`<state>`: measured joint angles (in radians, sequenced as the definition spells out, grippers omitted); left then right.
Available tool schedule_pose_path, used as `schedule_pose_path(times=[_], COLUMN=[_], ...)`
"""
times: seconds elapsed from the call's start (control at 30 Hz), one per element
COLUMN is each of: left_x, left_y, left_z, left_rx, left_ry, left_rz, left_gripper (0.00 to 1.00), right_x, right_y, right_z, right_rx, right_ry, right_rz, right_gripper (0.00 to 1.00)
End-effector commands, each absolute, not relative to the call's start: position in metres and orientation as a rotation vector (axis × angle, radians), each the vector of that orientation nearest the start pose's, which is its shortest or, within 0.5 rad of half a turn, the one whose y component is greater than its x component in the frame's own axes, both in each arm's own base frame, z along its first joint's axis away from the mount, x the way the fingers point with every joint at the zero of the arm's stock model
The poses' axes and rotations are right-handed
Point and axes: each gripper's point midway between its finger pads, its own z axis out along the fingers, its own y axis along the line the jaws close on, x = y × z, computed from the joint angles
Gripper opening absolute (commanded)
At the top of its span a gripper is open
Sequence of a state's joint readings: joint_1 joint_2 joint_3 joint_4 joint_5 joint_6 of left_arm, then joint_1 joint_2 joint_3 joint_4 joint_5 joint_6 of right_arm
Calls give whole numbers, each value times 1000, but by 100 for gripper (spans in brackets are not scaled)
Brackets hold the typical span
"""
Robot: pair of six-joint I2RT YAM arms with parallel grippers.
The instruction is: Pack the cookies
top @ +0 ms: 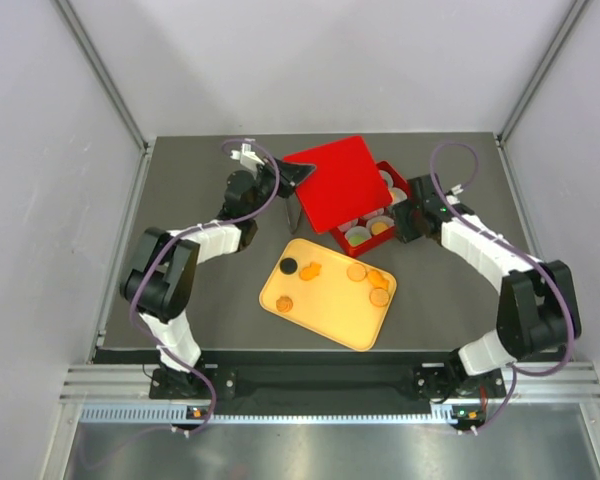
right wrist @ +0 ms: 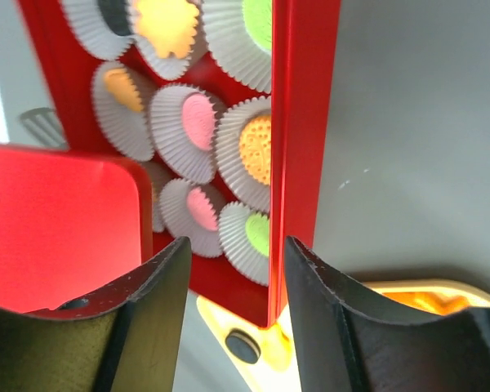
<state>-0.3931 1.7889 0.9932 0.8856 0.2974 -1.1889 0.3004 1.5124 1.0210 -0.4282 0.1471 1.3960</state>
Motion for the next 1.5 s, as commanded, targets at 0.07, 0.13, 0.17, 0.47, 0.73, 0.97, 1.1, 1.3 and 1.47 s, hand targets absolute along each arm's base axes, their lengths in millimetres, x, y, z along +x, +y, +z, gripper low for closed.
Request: schedule_pose_path(times=[0.07,0.13,0.17,0.47,0.73,0.97,1.1,1.3,1.47], left_x=[456,458,459,469,469,478,484,496,498], left_y=[-277,-279,-279,-294,-330,-345,-350,-361,-365], left_z=[297,293,291,273,257,244,239,228,218], left_rx=[-371,-379,-389,-445,-500,-551,-585,-615,-642], left_ry=[1417,1421,1422,1412,1400,1378,1359,1373,1383], left_rz=[-1561,-1572,-1576,-1639,-1665,-1687,-1699,-1687,-1698], left_gripper=[0,0,0,0,0,0,0,0,0], right_x=[370,366,365,402,481,515,530,544,549], right_y=[107,98,94,30,55,61,66,74,73], right_z=[142,149,151,220,208,179,169,165,155], right_rx=[1344,1323,1307,766,273,172,155,129,119], right_ry=[2048,2045,2042,1983,2092,2100,2106,2119,2141], right_rz=[531,511,505,188,287,405,438,479,471], right_gripper=[50,50,51,68,94,98,99,100,100])
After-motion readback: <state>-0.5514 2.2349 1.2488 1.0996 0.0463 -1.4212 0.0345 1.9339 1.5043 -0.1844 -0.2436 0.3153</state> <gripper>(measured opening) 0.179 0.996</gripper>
